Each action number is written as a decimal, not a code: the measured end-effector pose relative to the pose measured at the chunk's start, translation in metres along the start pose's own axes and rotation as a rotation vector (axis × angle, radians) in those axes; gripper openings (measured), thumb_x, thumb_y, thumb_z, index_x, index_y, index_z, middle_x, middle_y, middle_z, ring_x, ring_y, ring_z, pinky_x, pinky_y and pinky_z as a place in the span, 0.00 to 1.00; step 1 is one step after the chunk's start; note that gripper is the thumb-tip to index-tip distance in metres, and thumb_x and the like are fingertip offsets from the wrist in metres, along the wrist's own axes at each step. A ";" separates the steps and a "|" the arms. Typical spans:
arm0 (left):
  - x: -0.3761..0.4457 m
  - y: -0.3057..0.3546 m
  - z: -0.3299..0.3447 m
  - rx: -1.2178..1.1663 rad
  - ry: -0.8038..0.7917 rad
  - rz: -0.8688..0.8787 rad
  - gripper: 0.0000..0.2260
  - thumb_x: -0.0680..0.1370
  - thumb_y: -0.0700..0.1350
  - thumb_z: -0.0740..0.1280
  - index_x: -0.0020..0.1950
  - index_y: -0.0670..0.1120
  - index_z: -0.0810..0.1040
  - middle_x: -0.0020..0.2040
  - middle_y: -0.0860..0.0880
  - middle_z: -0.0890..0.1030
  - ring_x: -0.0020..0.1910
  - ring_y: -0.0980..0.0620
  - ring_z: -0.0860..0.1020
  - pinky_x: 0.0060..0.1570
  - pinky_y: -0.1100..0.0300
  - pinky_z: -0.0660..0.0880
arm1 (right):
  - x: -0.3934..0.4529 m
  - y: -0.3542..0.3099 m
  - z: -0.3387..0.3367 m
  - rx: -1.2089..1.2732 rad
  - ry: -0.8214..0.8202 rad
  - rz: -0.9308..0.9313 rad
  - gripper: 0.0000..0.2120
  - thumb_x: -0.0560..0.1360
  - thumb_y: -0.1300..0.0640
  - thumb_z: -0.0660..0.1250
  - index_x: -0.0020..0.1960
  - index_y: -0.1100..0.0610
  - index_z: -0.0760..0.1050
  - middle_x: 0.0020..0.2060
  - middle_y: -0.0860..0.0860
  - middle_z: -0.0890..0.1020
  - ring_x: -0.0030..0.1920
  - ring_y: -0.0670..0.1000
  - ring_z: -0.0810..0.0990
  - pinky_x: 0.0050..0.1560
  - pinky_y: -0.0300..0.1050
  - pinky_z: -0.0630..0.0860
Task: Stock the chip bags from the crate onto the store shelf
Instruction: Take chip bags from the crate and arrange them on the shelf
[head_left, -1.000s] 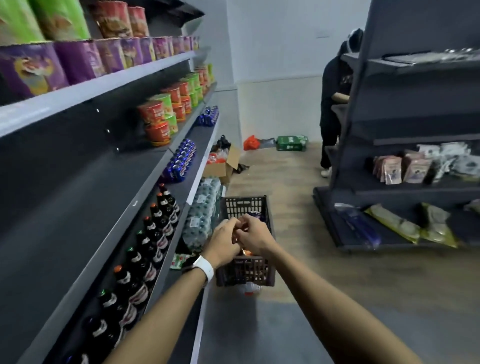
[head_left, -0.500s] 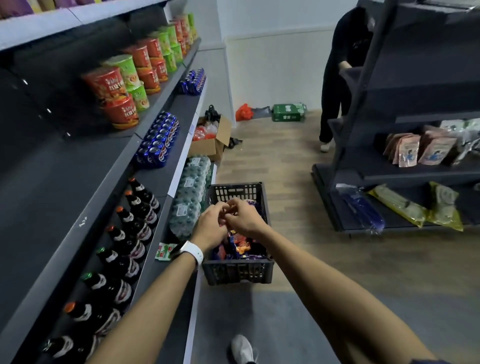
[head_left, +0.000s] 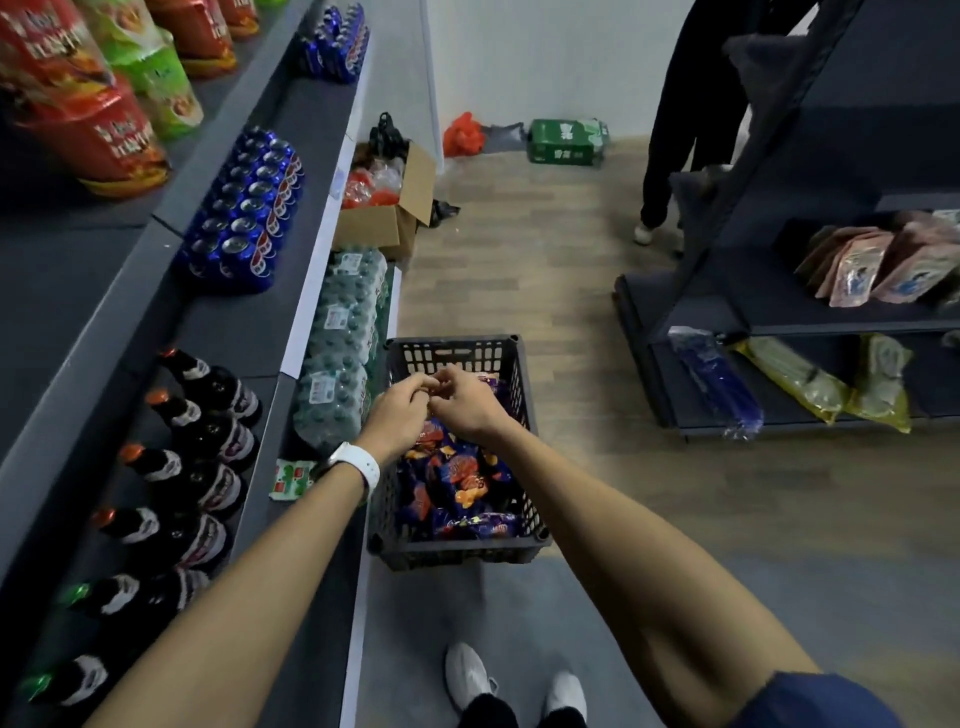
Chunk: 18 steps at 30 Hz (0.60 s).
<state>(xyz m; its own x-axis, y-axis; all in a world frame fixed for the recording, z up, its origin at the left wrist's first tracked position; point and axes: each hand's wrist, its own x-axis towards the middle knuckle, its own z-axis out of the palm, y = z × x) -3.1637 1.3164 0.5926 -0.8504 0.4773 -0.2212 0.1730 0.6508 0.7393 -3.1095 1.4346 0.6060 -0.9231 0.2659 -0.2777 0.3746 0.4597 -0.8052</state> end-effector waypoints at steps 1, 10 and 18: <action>0.008 -0.005 0.005 -0.016 -0.002 -0.028 0.14 0.80 0.42 0.57 0.56 0.52 0.81 0.56 0.49 0.83 0.53 0.47 0.80 0.58 0.48 0.76 | 0.009 0.006 0.002 0.008 -0.016 0.015 0.16 0.75 0.56 0.68 0.61 0.59 0.76 0.56 0.57 0.83 0.56 0.56 0.81 0.58 0.51 0.77; 0.063 -0.064 0.078 -0.011 -0.081 -0.296 0.11 0.82 0.44 0.59 0.60 0.45 0.78 0.57 0.45 0.80 0.52 0.47 0.76 0.50 0.58 0.70 | 0.072 0.096 0.052 0.025 -0.210 0.178 0.20 0.76 0.53 0.66 0.65 0.57 0.69 0.59 0.56 0.80 0.58 0.56 0.79 0.59 0.54 0.77; 0.084 -0.133 0.148 -0.061 -0.134 -0.492 0.08 0.82 0.46 0.60 0.56 0.46 0.77 0.49 0.47 0.80 0.48 0.48 0.77 0.49 0.55 0.73 | 0.106 0.176 0.095 -0.050 -0.392 0.272 0.19 0.78 0.51 0.63 0.66 0.58 0.68 0.59 0.56 0.79 0.53 0.56 0.78 0.49 0.51 0.76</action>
<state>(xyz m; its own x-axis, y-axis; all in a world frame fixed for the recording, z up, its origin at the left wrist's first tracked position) -3.1843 1.3571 0.3816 -0.7520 0.1974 -0.6289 -0.2643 0.7837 0.5621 -3.1497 1.4637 0.3850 -0.7503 0.0475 -0.6594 0.6021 0.4607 -0.6521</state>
